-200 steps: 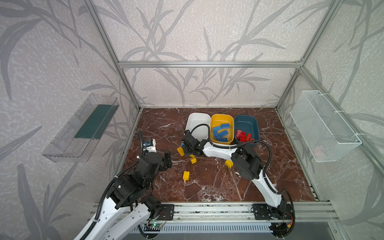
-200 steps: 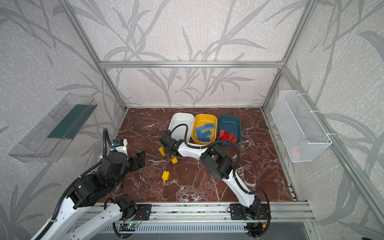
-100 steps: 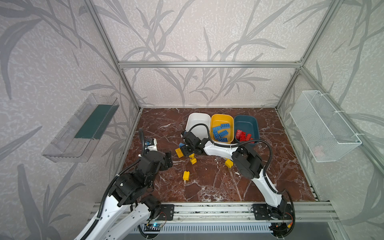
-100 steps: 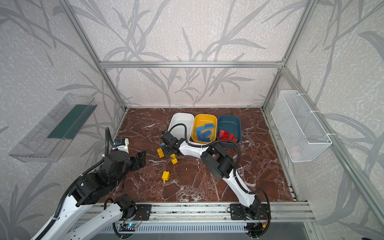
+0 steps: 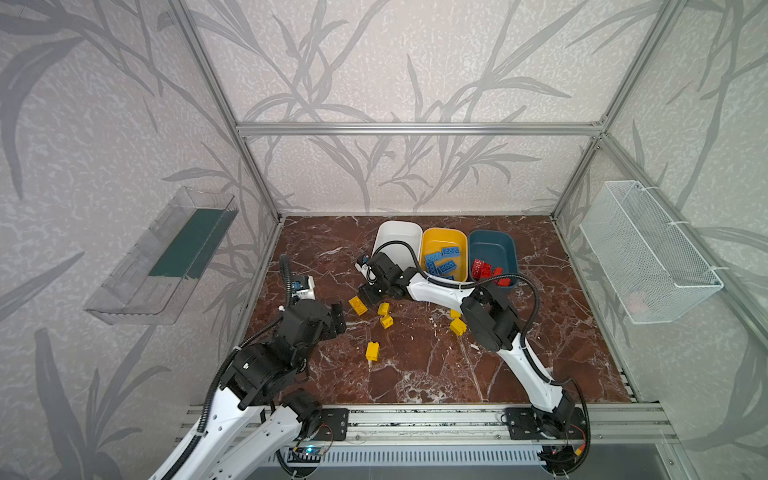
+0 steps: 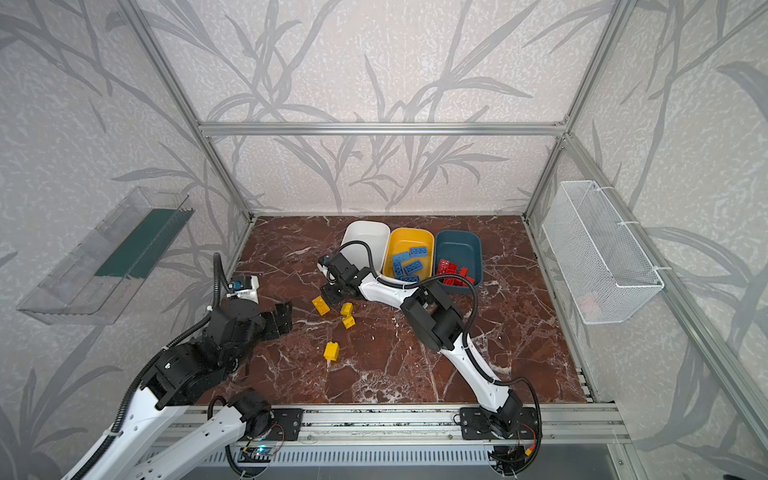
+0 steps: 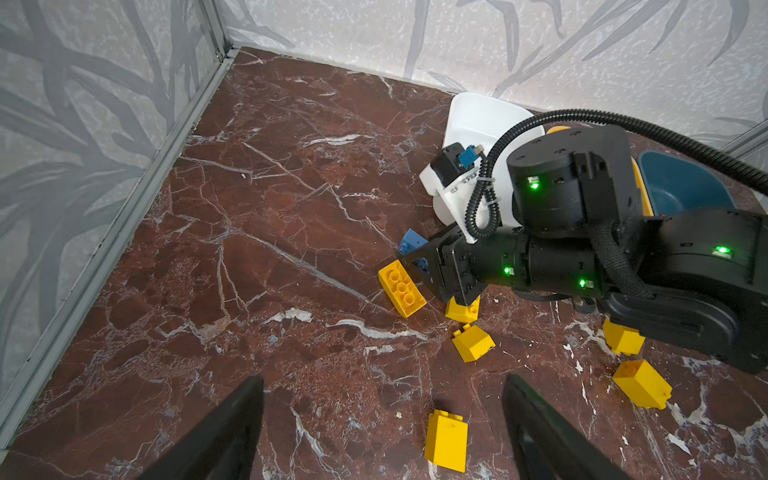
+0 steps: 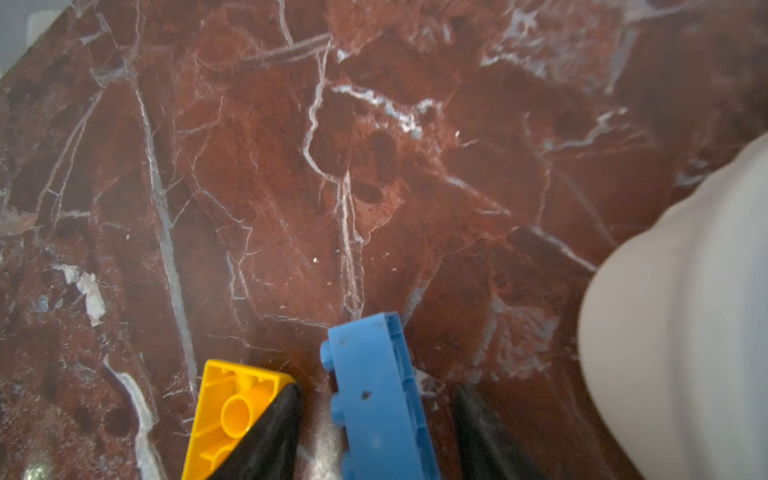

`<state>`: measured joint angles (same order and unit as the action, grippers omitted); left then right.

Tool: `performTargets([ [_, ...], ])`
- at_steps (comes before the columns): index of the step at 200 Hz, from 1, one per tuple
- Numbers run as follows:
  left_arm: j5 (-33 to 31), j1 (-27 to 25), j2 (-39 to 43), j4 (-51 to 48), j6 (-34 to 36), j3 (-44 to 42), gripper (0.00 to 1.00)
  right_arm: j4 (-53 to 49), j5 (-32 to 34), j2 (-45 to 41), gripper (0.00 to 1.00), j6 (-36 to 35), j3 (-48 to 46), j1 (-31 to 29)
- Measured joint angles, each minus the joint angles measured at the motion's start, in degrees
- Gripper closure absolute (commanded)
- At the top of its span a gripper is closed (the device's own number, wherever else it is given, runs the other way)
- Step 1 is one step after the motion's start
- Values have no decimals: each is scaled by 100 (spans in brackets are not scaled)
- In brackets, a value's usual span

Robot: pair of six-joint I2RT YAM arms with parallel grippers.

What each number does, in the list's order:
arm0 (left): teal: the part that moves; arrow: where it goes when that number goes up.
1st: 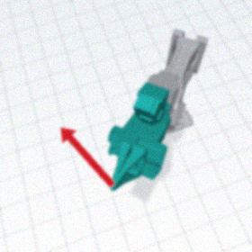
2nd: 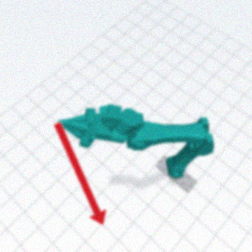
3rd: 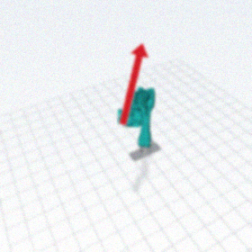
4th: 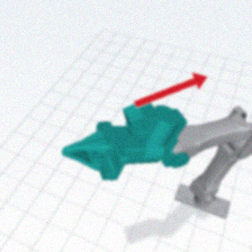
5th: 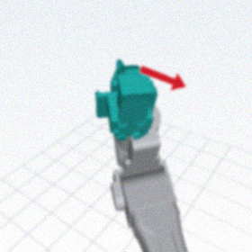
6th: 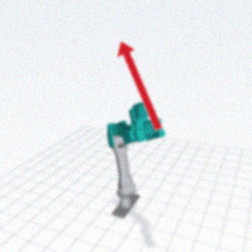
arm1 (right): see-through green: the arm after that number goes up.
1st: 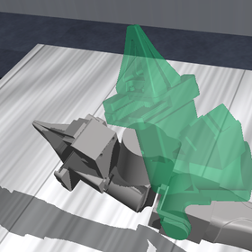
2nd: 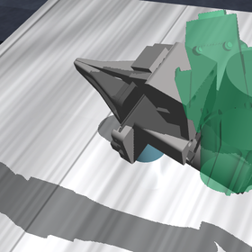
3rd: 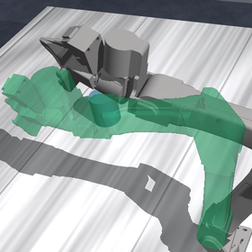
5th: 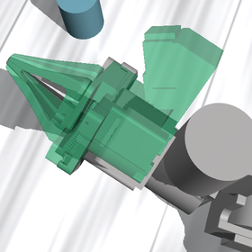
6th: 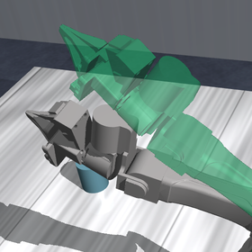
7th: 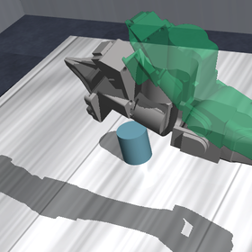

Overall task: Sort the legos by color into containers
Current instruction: 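Close the right gripper on the blue brick beside the white bin, then drop the blue brick into the yellow bin with the right gripper while the left moves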

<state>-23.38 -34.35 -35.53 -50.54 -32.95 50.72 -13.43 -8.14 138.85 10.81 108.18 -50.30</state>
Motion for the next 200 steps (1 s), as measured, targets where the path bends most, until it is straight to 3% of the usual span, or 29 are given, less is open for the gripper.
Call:
performTargets([
  [38, 35, 33, -50, 2, 2, -22, 11, -63, -98, 11, 68, -157, 39, -13],
  [78, 74, 74, -101, 4, 0, -26, 11, 15, -94, -9, 77, -205, -35, -37],
  [136, 81, 101, -162, 4, 0, -26, 11, 142, -109, -614, 78, -179, -796, -37],
  [200, 111, 105, -396, 103, -11, -26, 11, 332, -433, -2382, 78, 146, -1733, 313],
])
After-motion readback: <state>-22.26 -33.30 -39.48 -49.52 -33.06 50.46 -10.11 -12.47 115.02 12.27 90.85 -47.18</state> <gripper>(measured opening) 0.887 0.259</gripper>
